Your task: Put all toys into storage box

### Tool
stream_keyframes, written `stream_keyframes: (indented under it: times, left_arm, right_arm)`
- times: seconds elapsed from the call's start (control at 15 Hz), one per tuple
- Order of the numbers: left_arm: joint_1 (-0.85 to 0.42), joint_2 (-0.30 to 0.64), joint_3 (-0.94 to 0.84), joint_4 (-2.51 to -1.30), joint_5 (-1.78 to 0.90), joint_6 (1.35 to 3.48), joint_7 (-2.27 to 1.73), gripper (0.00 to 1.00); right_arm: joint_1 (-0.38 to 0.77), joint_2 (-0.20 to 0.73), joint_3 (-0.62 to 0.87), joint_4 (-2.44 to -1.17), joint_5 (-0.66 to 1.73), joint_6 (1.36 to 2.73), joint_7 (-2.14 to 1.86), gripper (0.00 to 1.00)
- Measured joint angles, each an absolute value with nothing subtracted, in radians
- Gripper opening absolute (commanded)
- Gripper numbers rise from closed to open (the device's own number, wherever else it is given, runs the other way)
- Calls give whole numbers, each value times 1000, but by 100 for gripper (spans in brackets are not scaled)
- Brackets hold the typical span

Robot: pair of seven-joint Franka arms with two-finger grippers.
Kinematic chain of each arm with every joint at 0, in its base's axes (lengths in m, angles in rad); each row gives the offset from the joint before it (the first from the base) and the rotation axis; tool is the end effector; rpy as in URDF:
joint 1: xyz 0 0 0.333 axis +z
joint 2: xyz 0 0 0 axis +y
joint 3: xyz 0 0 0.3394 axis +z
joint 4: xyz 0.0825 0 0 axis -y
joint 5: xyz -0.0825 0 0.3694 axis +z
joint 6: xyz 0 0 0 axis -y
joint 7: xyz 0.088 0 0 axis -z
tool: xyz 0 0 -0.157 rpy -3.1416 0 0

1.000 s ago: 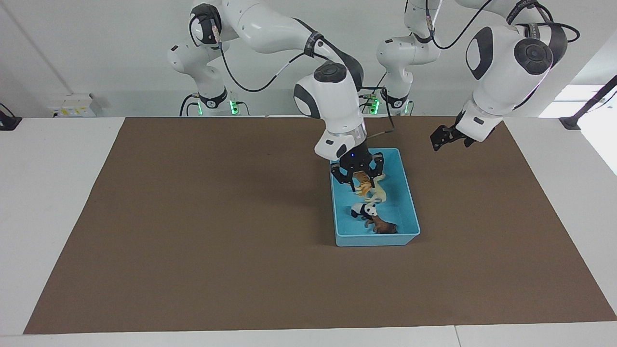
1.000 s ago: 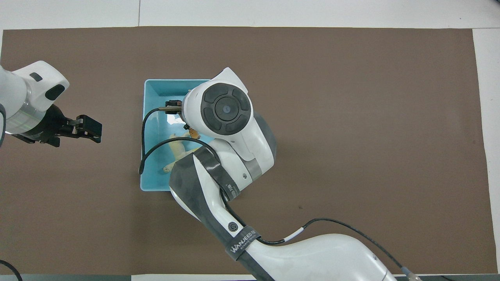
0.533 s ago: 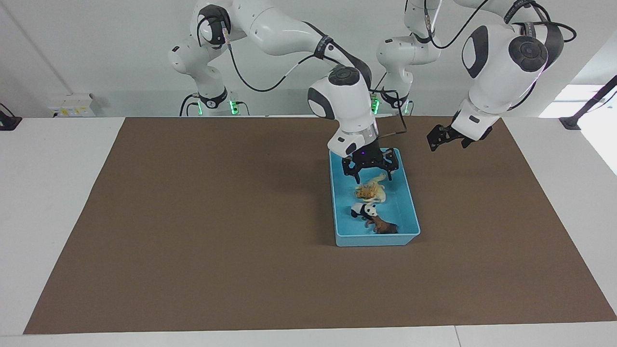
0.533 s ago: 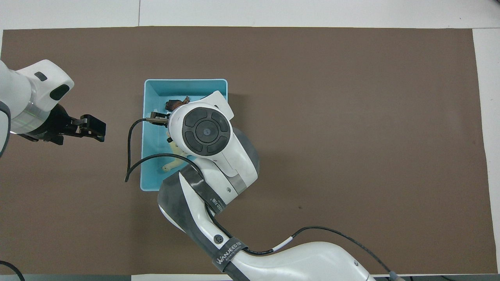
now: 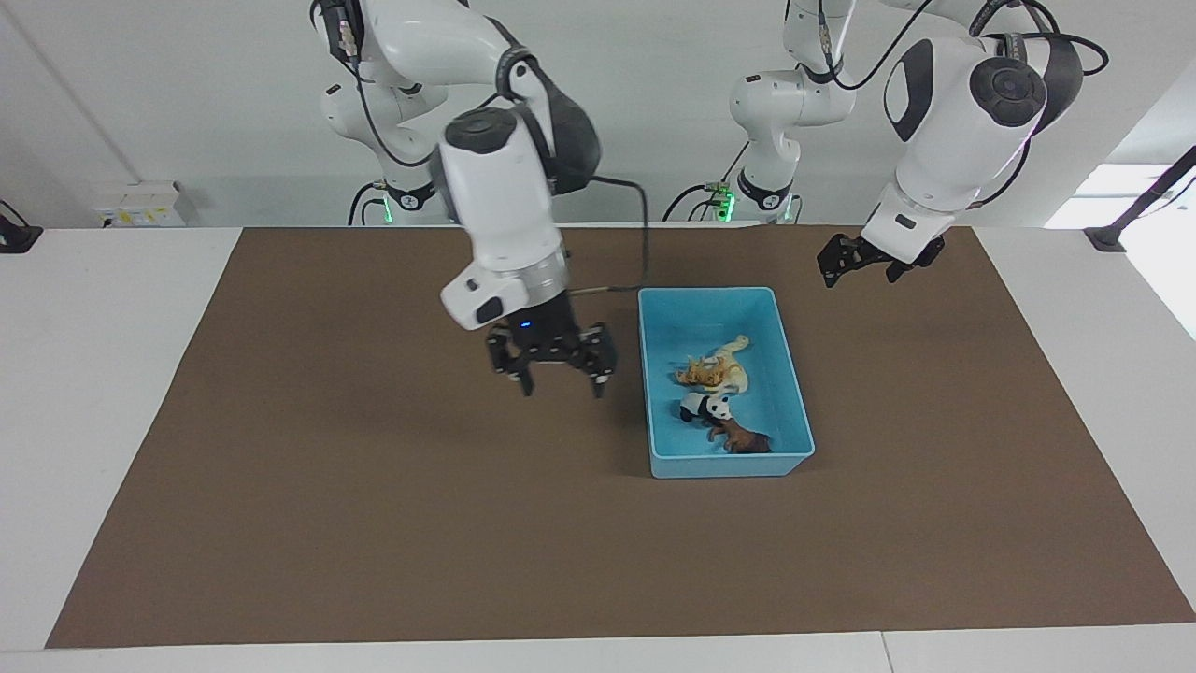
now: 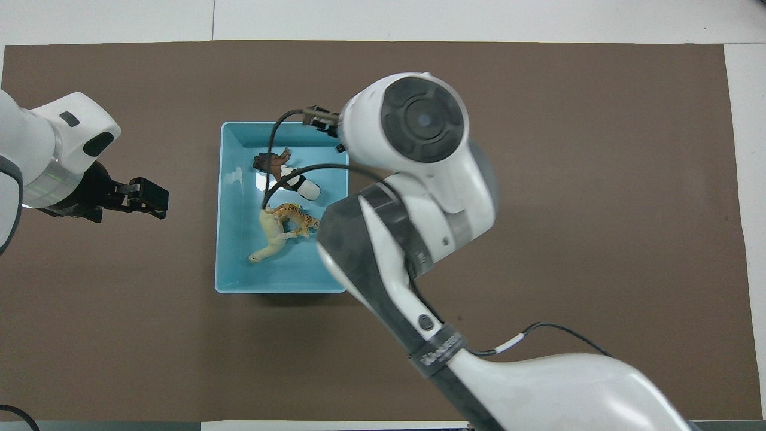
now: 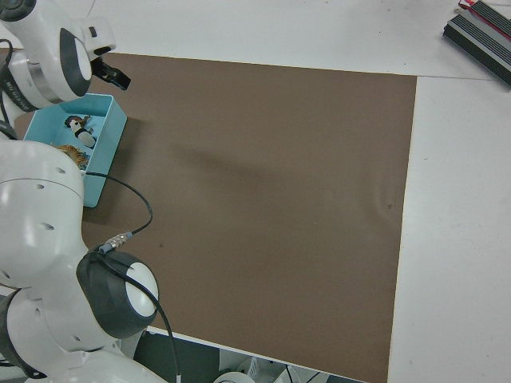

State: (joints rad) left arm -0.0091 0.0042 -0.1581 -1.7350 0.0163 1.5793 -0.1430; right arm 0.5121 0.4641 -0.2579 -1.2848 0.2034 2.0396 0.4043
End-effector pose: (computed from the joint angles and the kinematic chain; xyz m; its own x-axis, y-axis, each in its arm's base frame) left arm 0.5169 -0.0845 0.5225 0.9876 -0.0224 -0.1553 -0.0286 -0.9989 -0.0379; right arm 0.6919 0.2403 0.4985 0.9521 -0.1884 0.2407 -0.1422 -0.9701 -0.1967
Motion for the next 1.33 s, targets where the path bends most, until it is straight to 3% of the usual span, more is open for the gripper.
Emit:
stream_keyframes:
  times: [0.2,0.53,0.8,1.13,1.33]
  left_arm:
    - [-9,-2,-156,-1735,16,1604,-143,100]
    - [-9,0,-150,-1736,-9,1633,-143,100]
    - [-9,1,-149,-1737,-13,1633,-143,100]
    - [-9,1,-149,-1737,-13,1633,-143,100]
    - [-10,0,-150,-1736,-13,1636,-143,100]
  right_arm:
    - [319,468,-256,-1302,204,2026,106,100]
    - [173,424,-256,-1304,203,1742,32,100]
    - [147,300,-267,-1327,153,1601,31,100]
    - [127,80,-248,-1530,61,1558,-60,100]
    - [45,39,-170,-1578,37,1512,-124,100]
